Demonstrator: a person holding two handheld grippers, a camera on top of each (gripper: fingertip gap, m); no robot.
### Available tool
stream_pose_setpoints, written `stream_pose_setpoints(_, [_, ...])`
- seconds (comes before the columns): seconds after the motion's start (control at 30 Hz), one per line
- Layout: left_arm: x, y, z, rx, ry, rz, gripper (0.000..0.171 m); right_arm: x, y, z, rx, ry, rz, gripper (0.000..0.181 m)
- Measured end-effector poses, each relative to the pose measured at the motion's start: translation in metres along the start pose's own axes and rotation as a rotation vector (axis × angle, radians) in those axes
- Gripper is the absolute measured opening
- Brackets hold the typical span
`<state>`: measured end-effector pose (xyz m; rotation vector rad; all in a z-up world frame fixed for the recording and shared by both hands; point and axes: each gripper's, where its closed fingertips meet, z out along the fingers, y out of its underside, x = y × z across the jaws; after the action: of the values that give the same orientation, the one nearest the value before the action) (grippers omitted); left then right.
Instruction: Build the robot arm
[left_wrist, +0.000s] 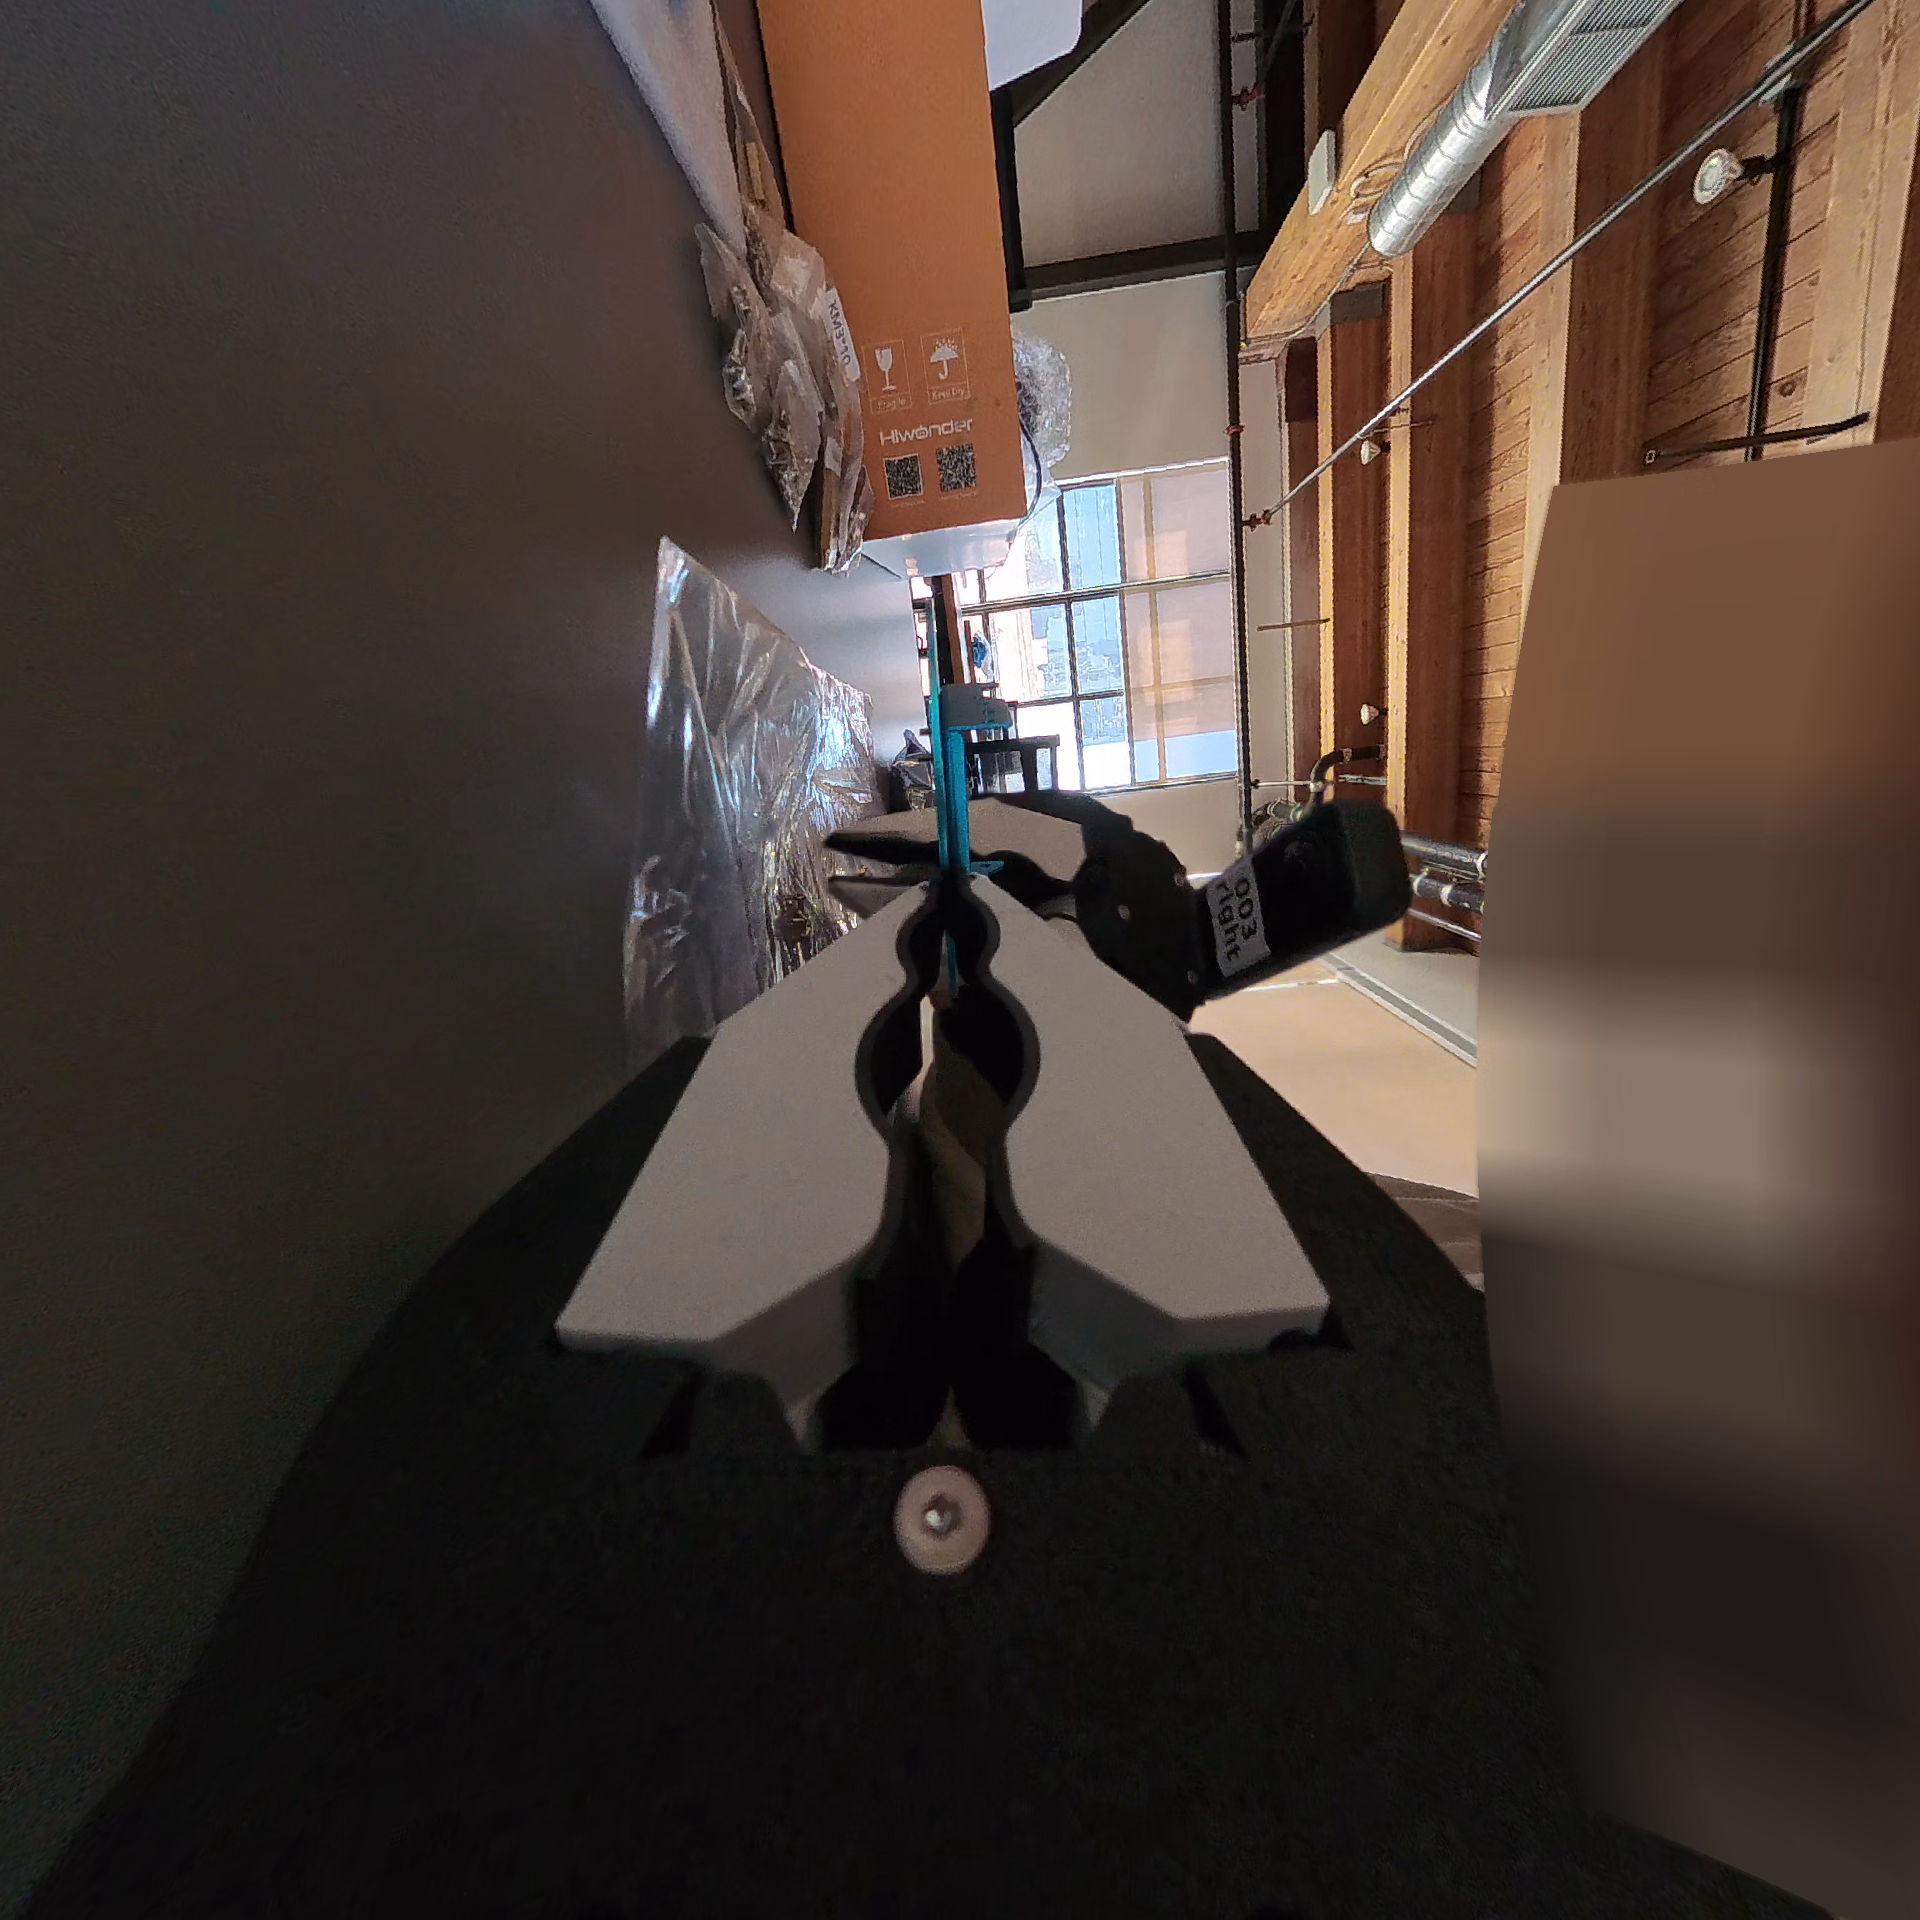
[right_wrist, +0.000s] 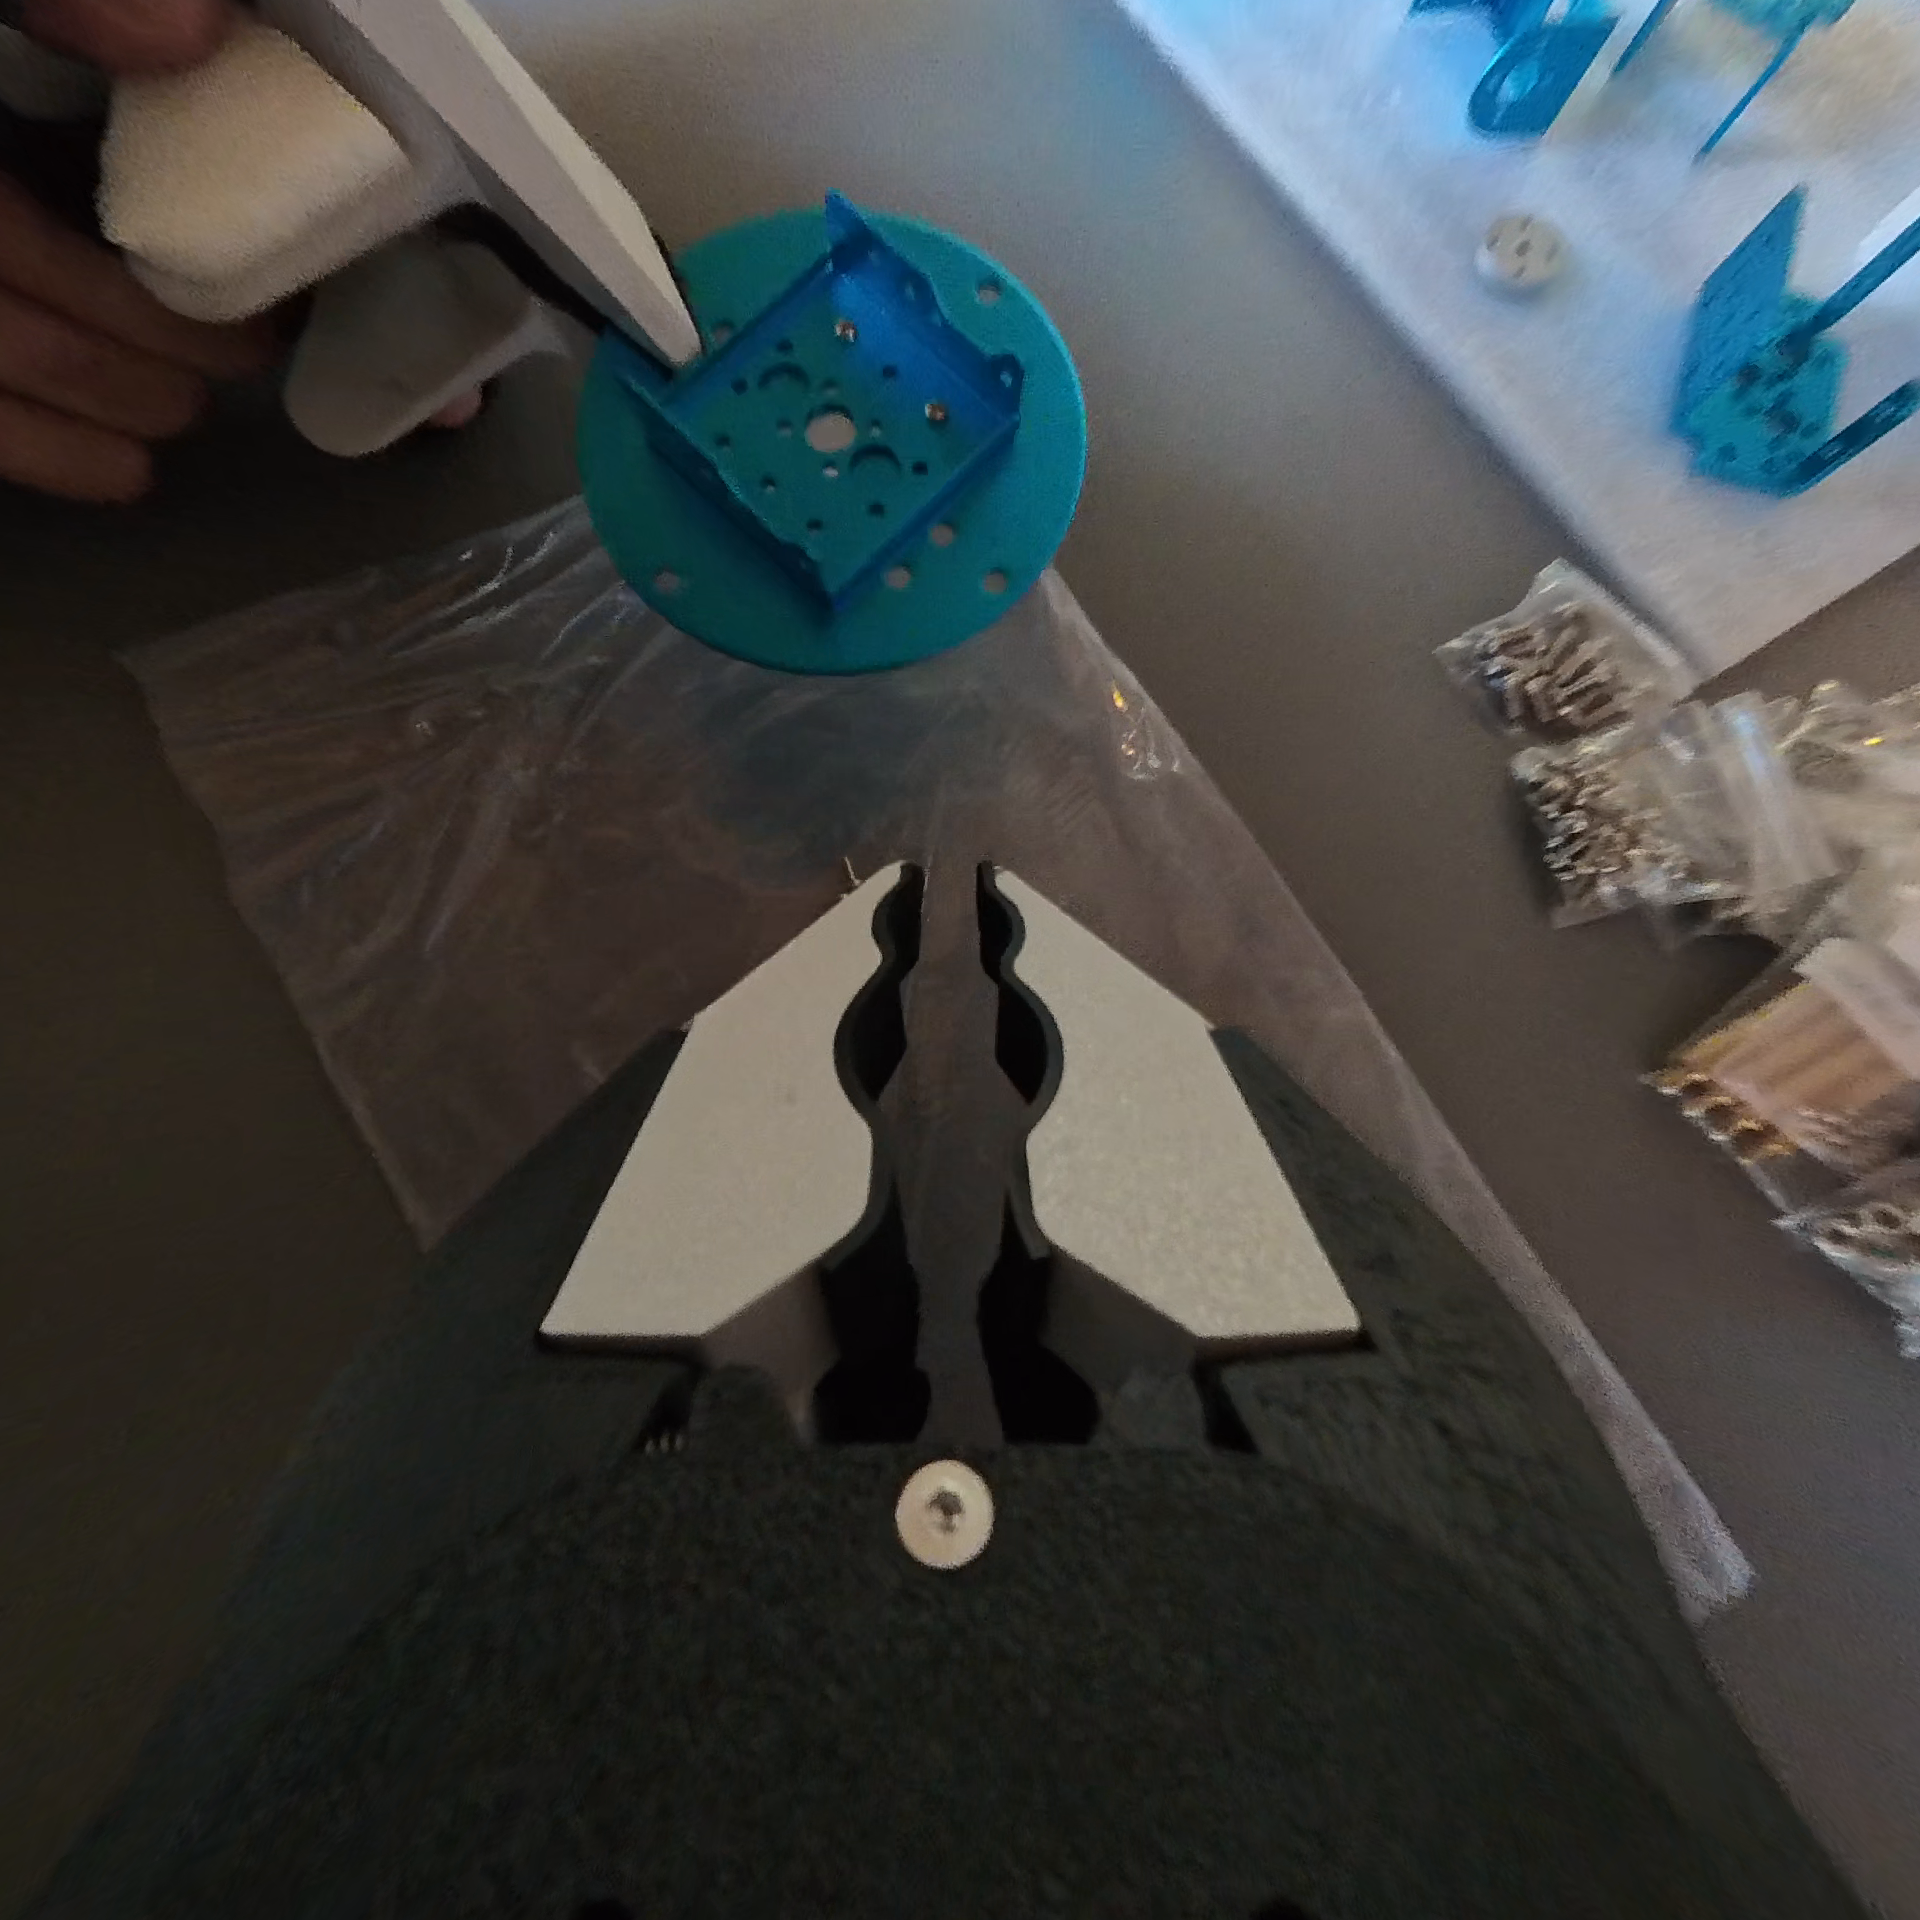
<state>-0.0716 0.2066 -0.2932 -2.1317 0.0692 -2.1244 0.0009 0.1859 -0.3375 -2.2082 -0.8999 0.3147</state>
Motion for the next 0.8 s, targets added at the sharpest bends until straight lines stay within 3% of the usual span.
stream_pose_setpoints(0.13, [0.000, 0.000, 0.000, -0.001, 0.002, -0.002, 0.000, -0.009, 0.003, 0.003, 0.011, -0.090, 0.077, 0.009])
stream_pose_setpoints(0.8, [0.000, -0.001, 0.000, -0.001, 0.009, -0.012, 0.000, -0.010, -0.001, 0.004, 0.016, -0.051, 0.022, 0.003])
